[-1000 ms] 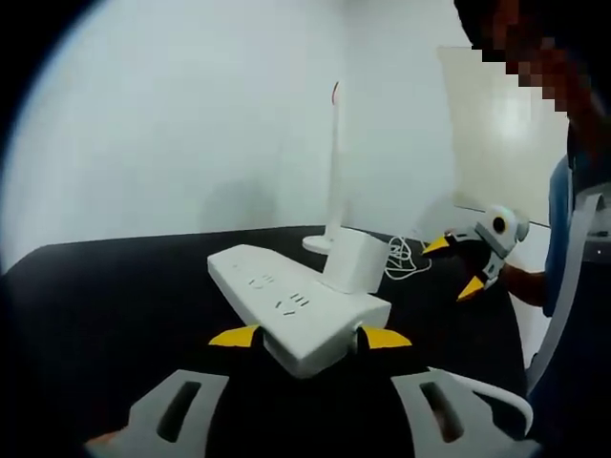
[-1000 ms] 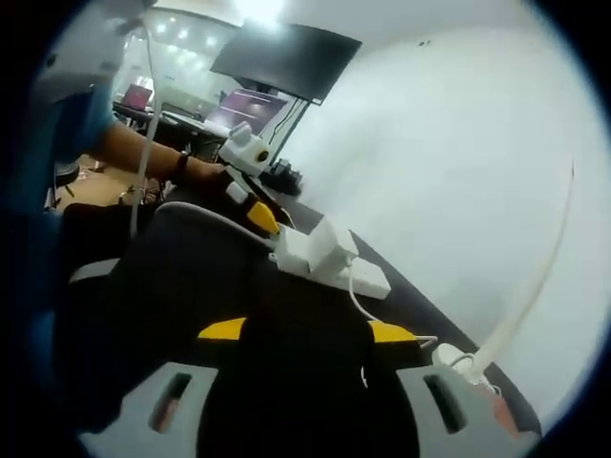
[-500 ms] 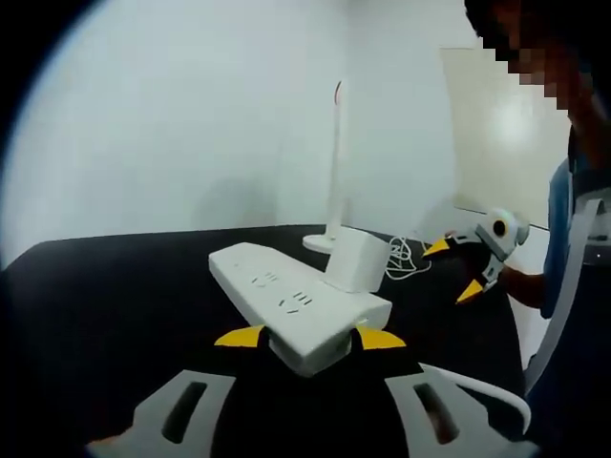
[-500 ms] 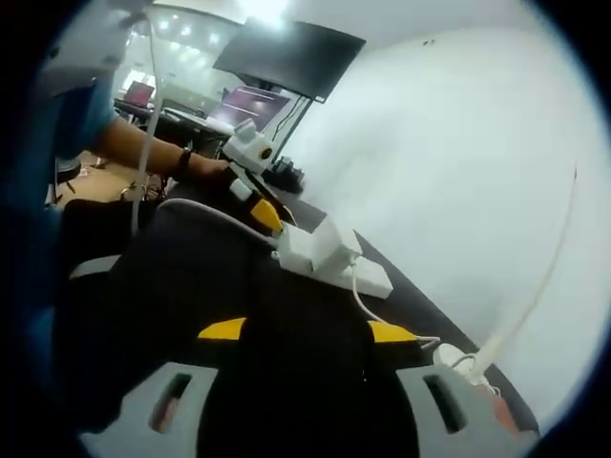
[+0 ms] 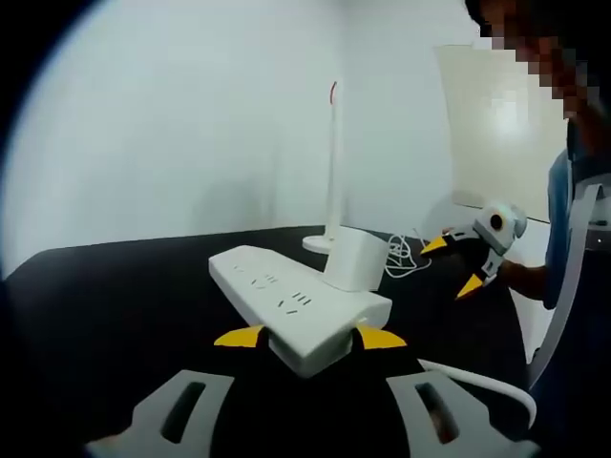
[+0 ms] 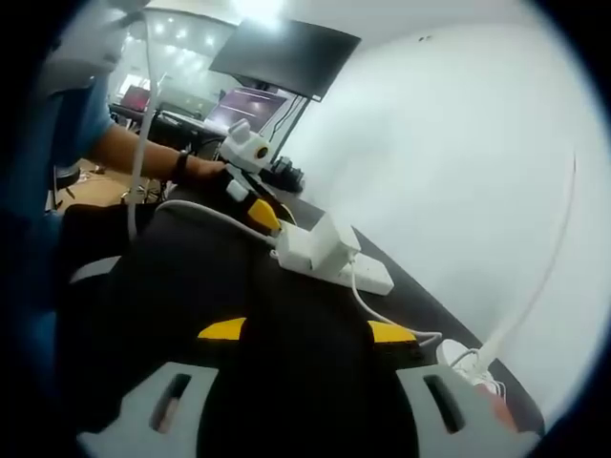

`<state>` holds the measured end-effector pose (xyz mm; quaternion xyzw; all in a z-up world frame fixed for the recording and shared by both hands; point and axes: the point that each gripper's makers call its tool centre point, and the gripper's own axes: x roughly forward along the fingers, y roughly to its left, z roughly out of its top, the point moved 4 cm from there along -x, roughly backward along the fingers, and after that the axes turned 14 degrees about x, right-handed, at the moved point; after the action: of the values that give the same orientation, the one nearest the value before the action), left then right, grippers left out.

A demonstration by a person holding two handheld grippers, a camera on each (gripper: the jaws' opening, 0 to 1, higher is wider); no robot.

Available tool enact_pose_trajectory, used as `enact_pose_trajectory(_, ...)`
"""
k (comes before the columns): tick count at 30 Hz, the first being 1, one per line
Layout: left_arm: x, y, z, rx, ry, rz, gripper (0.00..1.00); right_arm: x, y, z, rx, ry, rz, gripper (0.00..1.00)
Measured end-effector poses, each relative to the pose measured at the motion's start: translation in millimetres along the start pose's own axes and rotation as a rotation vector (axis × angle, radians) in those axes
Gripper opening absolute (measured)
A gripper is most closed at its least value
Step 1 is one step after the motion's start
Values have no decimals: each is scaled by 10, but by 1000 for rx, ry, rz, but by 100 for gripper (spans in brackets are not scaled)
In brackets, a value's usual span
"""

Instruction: Insert the desk lamp plug into the socket, turn on the power strip switch, turn on the lamp switch, then turn off the lamp switch, turn off the power strip switch, and remove the plug from the socket.

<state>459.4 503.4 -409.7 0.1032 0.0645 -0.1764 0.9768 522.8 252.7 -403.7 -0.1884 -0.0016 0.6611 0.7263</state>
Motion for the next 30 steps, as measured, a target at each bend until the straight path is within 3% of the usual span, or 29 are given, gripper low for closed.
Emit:
enact_pose_trajectory(22, -84, 55, 107, 11, -81, 15, 34, 4, -37, -37, 61, 8, 4, 48)
enact_pose_trajectory(30, -87, 68, 127, 20, -93, 19, 39, 0, -64, -46, 94, 6, 1, 45)
